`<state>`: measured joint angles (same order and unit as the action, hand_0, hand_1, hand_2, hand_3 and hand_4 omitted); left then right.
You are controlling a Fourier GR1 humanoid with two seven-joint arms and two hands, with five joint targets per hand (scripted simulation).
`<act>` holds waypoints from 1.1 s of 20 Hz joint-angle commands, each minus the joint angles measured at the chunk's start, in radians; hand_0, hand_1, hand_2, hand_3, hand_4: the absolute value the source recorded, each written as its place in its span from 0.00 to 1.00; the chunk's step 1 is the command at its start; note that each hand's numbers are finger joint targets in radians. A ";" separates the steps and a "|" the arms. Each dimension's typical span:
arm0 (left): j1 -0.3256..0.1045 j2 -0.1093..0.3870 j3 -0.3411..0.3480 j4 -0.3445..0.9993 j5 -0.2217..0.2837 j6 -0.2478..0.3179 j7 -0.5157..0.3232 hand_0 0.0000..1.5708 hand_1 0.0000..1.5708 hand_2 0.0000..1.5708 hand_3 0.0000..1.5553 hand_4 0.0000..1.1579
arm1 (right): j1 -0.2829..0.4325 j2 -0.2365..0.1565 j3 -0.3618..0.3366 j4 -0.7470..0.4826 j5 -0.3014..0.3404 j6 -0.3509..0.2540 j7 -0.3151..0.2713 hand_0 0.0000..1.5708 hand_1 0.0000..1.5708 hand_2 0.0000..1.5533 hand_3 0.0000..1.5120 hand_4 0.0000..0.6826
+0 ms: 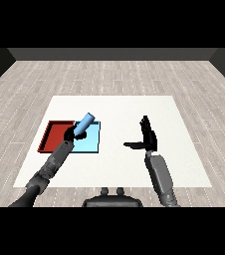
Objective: Pick the blue can and put it in the blue box
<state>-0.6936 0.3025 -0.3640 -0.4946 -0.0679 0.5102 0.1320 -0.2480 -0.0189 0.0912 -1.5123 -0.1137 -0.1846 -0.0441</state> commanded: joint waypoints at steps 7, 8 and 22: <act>-0.188 -0.137 -0.035 0.395 -0.093 -0.096 0.230 0.84 0.84 0.73 0.00 0.71 | -0.016 -0.017 -0.060 0.113 -0.030 0.028 -0.036 0.00 0.00 0.00 0.00 0.00; -0.181 -0.134 -0.068 0.411 -0.122 -0.147 0.233 0.77 0.77 0.68 0.00 0.71 | -0.024 -0.008 -0.081 0.153 -0.042 0.022 -0.050 0.00 0.00 0.00 0.00 0.00; -0.126 -0.120 0.121 0.360 0.025 0.105 0.017 0.00 0.00 0.00 0.00 0.00 | -0.006 -0.048 -0.109 0.136 -0.055 0.064 -0.097 0.00 0.00 0.00 0.00 0.00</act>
<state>-0.8621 0.1817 -0.2958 -0.0990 -0.0819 0.4065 0.2364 -0.2563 -0.0539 -0.0109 -1.3716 -0.1665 -0.1311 -0.1326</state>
